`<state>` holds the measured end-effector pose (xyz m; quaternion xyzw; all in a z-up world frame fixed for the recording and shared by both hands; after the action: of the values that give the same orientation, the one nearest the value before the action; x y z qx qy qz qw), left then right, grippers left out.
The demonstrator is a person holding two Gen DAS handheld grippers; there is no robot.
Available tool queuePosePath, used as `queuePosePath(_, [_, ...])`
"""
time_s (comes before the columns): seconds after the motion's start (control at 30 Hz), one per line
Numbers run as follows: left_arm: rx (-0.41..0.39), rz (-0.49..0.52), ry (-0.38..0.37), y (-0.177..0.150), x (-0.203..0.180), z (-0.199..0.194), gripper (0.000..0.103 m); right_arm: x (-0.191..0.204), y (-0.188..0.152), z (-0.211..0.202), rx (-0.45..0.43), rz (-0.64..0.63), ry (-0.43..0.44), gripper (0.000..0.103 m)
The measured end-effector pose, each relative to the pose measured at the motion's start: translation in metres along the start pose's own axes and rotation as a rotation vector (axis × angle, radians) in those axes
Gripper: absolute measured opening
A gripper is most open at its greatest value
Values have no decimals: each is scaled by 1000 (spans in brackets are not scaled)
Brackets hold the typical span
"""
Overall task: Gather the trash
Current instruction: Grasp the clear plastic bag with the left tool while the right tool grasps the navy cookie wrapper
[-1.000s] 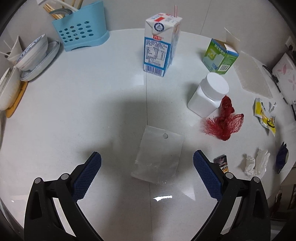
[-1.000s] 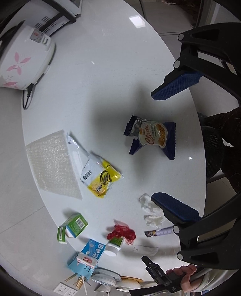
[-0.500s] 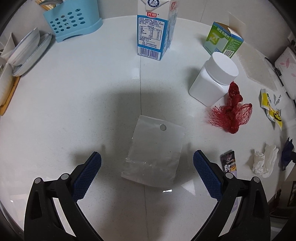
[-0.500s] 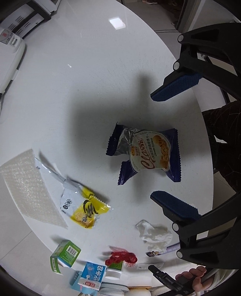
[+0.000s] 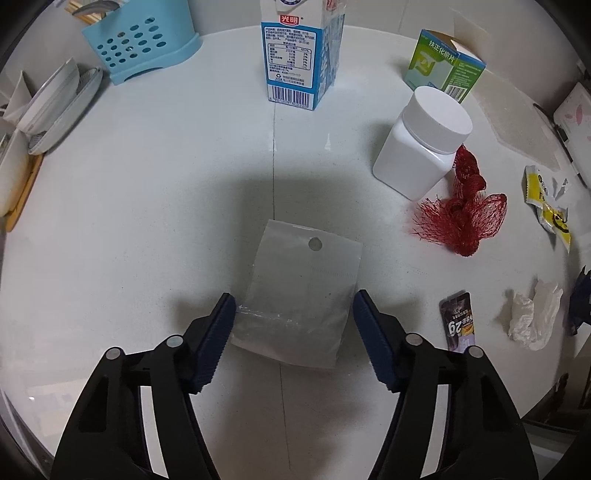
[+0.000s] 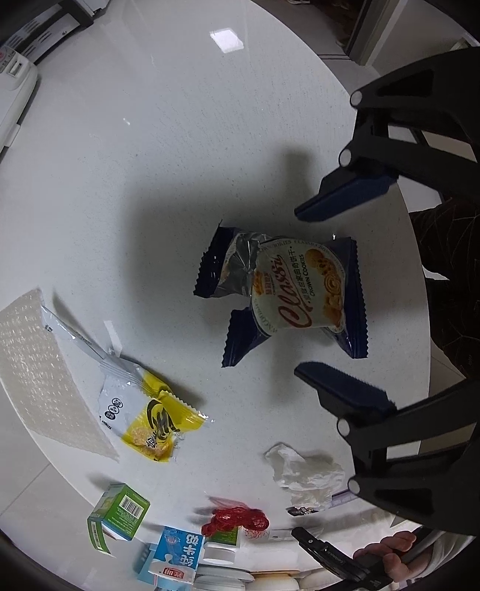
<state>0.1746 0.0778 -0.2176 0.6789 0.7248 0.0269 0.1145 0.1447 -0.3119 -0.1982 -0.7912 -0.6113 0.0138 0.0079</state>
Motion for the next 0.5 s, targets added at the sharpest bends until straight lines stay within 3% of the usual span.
queuePosePath(0.13, [-4, -1, -1, -4, -6, -4, 47, 3, 3, 6, 0, -2, -1, 61])
queuePosePath(0.27, [-3, -14, -3, -5, -6, -7, 26, 4, 4, 6, -4, -18, -8, 48])
queuePosePath(0.5, [9, -36, -60, -8, -5, -12, 5, 6, 1, 5, -20, -37, -27, 31])
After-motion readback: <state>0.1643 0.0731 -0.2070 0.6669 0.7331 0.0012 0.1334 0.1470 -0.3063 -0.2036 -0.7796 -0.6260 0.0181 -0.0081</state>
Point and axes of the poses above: each gripper's, at about its wrist camera, not at the fingertips, and z roughly the way its jaws point, x to its left, y to its top, the point moved 4 cm from there along z, roughly the way its jaws point, and after that the axes turned 8 degrees about -y, right-handed, at the moved point
